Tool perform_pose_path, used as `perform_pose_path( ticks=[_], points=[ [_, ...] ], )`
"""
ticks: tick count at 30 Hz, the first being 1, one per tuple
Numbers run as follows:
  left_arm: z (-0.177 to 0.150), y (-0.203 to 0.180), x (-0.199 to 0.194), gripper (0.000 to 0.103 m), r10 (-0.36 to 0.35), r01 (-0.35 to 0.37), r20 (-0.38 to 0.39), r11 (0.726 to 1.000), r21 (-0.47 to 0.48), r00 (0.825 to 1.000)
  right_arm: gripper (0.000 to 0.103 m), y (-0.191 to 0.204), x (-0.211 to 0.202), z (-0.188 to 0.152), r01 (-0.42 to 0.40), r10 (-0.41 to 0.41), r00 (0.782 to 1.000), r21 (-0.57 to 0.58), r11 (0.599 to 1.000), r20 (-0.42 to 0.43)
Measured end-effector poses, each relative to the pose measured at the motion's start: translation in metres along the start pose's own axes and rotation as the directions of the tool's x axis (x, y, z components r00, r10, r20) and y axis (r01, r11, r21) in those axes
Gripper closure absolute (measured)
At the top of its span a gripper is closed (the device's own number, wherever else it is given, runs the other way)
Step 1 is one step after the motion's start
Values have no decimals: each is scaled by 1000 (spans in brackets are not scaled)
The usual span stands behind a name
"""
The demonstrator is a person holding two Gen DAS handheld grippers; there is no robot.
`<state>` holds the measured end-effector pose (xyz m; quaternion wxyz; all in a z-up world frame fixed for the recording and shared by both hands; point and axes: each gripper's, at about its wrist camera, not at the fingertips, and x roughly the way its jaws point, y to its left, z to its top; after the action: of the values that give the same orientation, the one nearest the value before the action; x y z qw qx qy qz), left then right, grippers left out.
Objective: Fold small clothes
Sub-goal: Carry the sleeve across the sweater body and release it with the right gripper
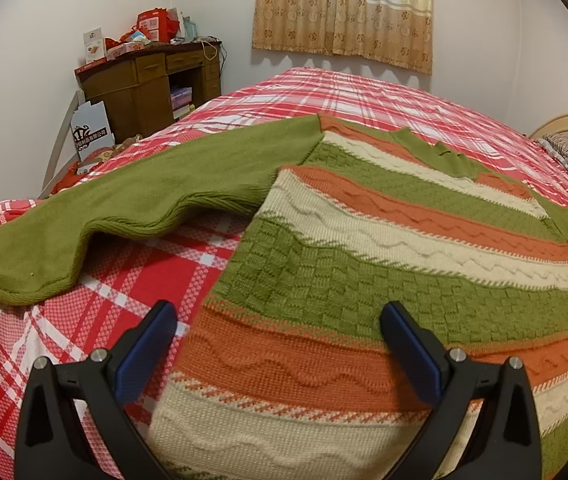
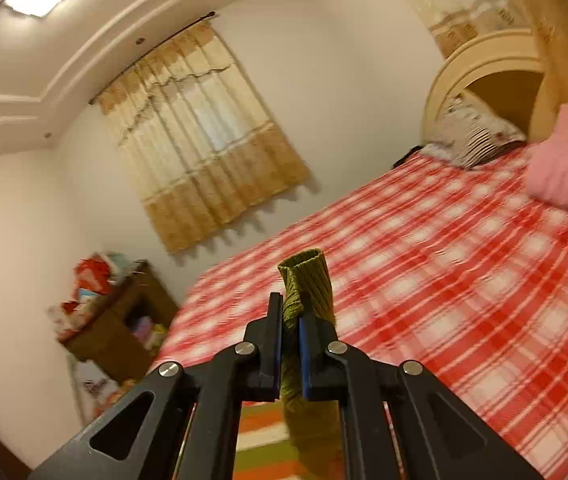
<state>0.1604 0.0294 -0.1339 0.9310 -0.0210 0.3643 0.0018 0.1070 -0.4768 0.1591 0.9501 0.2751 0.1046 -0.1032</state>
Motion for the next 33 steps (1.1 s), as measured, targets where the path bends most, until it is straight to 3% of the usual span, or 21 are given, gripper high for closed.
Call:
perform_pose_path(
  ticks=[3, 7, 10, 16, 22, 26, 31, 32, 33],
  points=[
    [0, 0, 0, 0, -1, 1, 0, 1000, 0, 1000, 97, 29, 17, -7, -70, 70, 996, 4, 998, -52],
    [0, 0, 0, 0, -3, 3, 0, 1000, -1, 1000, 97, 89, 44, -35, -183, 176, 975, -44, 982, -134],
    [1, 1, -1, 0, -18, 18, -1, 1000, -4, 1000, 97, 137, 66, -61, -275, 256, 947, -76, 958, -194],
    [4, 7, -10, 0, -34, 35, -26, 999, 32, 999, 97, 219, 119, -130, -392, 343, 882, -100, 915, -323],
    [8, 51, -26, 0, 29, -29, -2, 998, -59, 1000, 97, 258, 189, -246, -401, 283, 825, -155, 903, -489],
    [11, 73, -21, 0, 19, -23, -35, 992, -124, 999, 97, 264, 230, -323, -385, 224, 781, -167, 908, -582],
    [8, 73, -9, 0, 36, -43, -65, 992, -116, 997, 94, 272, 258, -392, -405, 189, 743, -208, 890, -642],
    [7, 73, -8, 0, 37, -44, -65, 993, -108, 997, 94, 275, 262, -402, -419, 188, 716, -198, 886, -672],
    [7, 71, -9, 0, 39, -45, -63, 994, -98, 997, 94, 276, 265, -409, -440, 210, 674, -157, 884, -708]
  ],
)
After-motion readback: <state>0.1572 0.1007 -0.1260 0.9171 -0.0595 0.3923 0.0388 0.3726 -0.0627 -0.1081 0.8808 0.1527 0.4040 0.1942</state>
